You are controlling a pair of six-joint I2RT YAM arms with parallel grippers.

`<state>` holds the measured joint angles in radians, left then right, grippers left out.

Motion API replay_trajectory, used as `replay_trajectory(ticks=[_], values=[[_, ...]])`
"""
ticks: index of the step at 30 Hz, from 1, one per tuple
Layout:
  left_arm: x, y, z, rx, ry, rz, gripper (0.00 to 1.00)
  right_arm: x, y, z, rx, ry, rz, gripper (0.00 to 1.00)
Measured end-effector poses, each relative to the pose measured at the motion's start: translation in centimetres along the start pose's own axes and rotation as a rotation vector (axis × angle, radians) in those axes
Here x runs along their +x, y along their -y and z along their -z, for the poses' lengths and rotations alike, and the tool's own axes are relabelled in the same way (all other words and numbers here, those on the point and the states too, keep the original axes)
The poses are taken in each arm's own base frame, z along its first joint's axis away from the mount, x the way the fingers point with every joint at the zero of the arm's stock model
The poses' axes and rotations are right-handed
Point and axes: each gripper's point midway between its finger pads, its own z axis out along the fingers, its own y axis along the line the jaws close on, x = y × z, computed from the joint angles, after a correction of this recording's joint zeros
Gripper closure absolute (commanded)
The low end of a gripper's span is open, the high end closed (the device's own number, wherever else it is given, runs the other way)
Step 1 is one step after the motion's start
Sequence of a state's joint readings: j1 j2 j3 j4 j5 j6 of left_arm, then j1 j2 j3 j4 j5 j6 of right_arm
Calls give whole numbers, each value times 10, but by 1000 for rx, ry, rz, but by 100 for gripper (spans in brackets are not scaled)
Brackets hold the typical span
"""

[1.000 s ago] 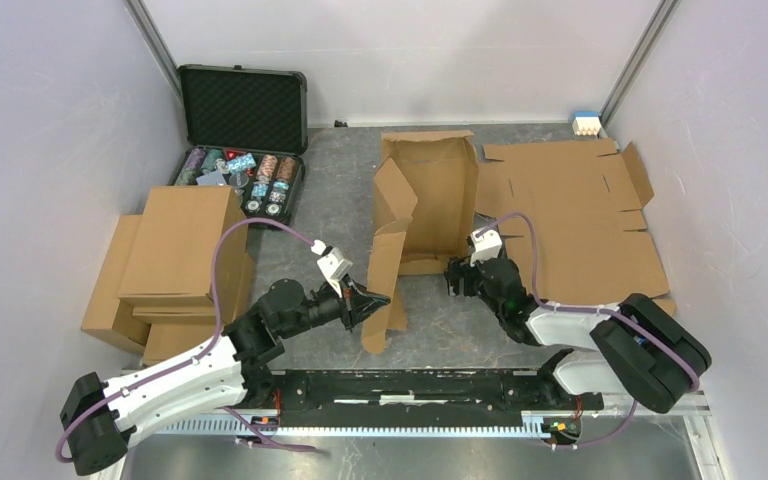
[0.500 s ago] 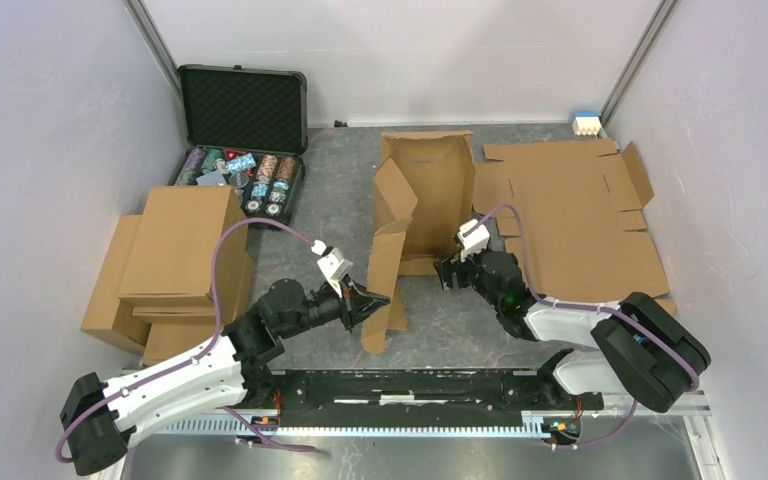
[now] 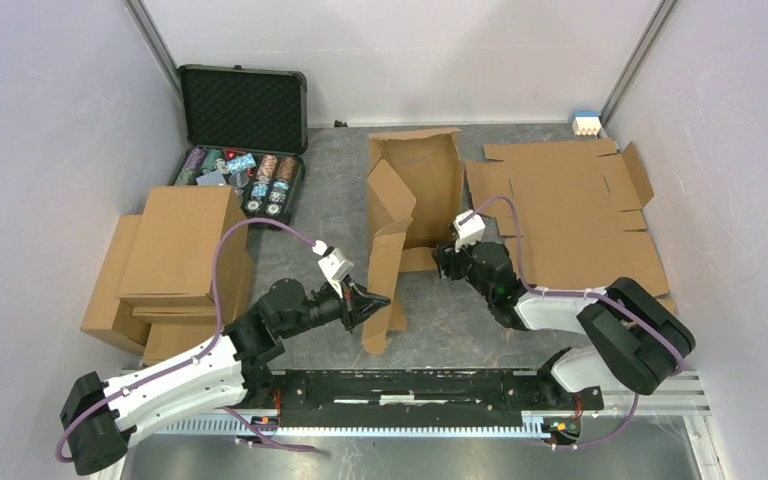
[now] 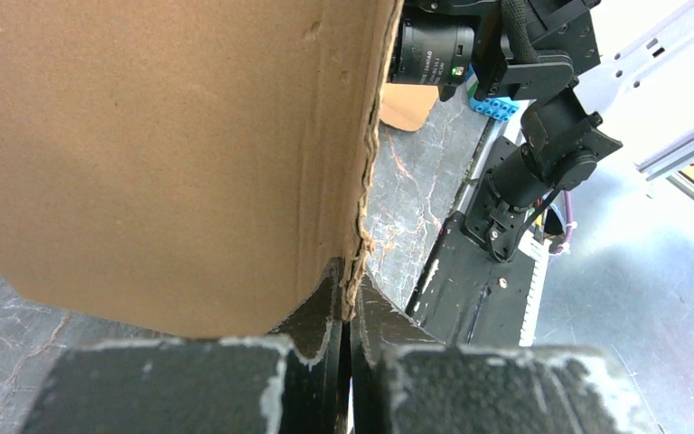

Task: Fold the paper box

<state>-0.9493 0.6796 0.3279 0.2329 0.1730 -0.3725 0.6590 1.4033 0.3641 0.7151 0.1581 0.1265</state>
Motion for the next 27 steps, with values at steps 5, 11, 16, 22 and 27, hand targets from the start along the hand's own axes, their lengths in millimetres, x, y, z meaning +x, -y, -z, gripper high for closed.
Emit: replay_trajectory(ticks=[5, 11, 16, 22, 27], values=[[4, 1, -1, 9, -17, 2, 98, 2, -1, -6, 14, -7, -52, 45], [6, 1, -2, 13, -24, 3, 98, 0, -3, -23, 29, -21, -88, 46], [4, 2, -1, 16, -16, 2, 98, 3, -2, -38, 51, -50, -85, 48], [3, 3, 0, 18, -12, 1, 98, 16, 1, -46, 78, -90, -78, 52], [1, 3, 1, 16, -5, 0, 93, 16, 2, -52, 90, -93, -77, 58]])
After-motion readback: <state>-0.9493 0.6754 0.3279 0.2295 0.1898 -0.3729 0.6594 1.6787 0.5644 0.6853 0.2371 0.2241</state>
